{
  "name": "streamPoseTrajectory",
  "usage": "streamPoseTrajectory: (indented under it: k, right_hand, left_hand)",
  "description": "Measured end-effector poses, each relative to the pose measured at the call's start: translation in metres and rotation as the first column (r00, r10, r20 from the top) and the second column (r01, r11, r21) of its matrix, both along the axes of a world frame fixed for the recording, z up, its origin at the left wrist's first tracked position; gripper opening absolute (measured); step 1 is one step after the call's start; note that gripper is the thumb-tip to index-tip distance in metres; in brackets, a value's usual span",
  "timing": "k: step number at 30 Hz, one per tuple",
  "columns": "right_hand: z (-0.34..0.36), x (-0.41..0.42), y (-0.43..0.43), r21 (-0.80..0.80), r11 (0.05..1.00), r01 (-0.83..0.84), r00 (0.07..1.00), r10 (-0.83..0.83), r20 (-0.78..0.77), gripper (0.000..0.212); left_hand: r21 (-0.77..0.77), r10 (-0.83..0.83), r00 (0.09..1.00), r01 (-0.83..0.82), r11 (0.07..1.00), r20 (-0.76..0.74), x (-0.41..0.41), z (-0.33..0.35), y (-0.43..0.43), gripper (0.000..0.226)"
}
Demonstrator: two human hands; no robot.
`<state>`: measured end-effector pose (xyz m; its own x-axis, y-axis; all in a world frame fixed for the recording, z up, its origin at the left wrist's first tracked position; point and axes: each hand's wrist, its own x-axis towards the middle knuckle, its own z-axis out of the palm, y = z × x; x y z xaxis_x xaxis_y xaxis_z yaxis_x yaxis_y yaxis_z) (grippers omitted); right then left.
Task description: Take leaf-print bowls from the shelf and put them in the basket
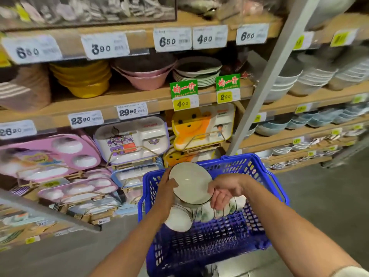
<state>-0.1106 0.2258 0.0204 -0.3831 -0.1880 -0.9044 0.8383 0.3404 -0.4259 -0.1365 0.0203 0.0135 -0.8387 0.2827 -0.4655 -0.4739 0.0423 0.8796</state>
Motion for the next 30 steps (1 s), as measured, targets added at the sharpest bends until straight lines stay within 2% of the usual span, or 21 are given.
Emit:
streamPoseTrajectory:
  k: [3, 5, 7, 9, 12, 15, 18, 20, 23, 26, 30]
  right_hand:
    - [0.047, -0.001, -0.002, 0.107, 0.994, 0.008, 0.987, 0.010, -0.159, 0.035]
    - [0.076, 0.001, -0.003, 0.170, 0.984, 0.049, 0.959, 0.001, -0.283, 0.035]
    - [0.100, 0.007, 0.000, 0.164, 0.975, 0.153, 0.900, -0.069, -0.431, 0.032]
    - [0.115, 0.015, 0.002, 0.040, 0.948, 0.315, 0.788, -0.238, -0.568, 0.024]
    - [0.128, 0.025, -0.001, -0.244, 0.825, 0.509, 0.532, -0.525, -0.664, 0.021]
    - [0.141, 0.028, -0.007, -0.453, 0.705, 0.546, 0.314, -0.673, -0.669, 0.037]
    - [0.159, 0.033, -0.007, -0.642, 0.536, 0.549, 0.106, -0.806, -0.582, 0.039]
    - [0.171, 0.043, 0.000, -0.719, 0.426, 0.549, 0.012, -0.865, -0.502, 0.038]
    - [0.188, 0.065, 0.022, -0.748, 0.353, 0.561, -0.051, -0.888, -0.457, 0.039]
    - [0.205, 0.093, 0.054, -0.719, 0.333, 0.610, -0.084, -0.875, -0.477, 0.041]
    - [0.223, 0.137, 0.103, -0.721, 0.294, 0.628, -0.146, -0.865, -0.481, 0.038]
  left_hand:
    - [0.140, 0.151, 0.988, -0.145, 0.979, -0.033, -0.011, 0.038, 0.013, 0.062]
    - [0.184, 0.187, 0.981, -0.174, 0.967, -0.058, -0.016, 0.061, 0.018, 0.058]
    - [0.238, 0.194, 0.978, -0.172, 0.956, -0.075, -0.019, 0.082, 0.019, 0.062]
    - [0.280, 0.199, 0.979, -0.178, 0.944, -0.049, -0.022, 0.101, 0.022, 0.065]
    - [0.315, 0.194, 0.981, -0.176, 0.933, -0.027, -0.020, 0.134, 0.033, 0.049]
    - [0.357, 0.160, 0.987, -0.138, 0.924, -0.034, -0.012, 0.165, 0.044, 0.042]
    - [0.338, 0.123, 0.992, -0.114, 0.934, -0.005, 0.003, 0.191, 0.057, 0.040]
    - [0.335, 0.124, 0.992, -0.113, 0.936, -0.014, 0.014, 0.203, 0.072, 0.034]
    - [0.346, 0.112, 0.990, -0.076, 0.935, -0.085, 0.035, 0.222, 0.100, 0.026]
    - [0.365, 0.101, 0.988, -0.053, 0.929, -0.113, 0.062, 0.234, 0.133, 0.022]
    - [0.380, 0.051, 0.987, 0.011, 0.925, -0.151, 0.100, 0.244, 0.186, 0.028]
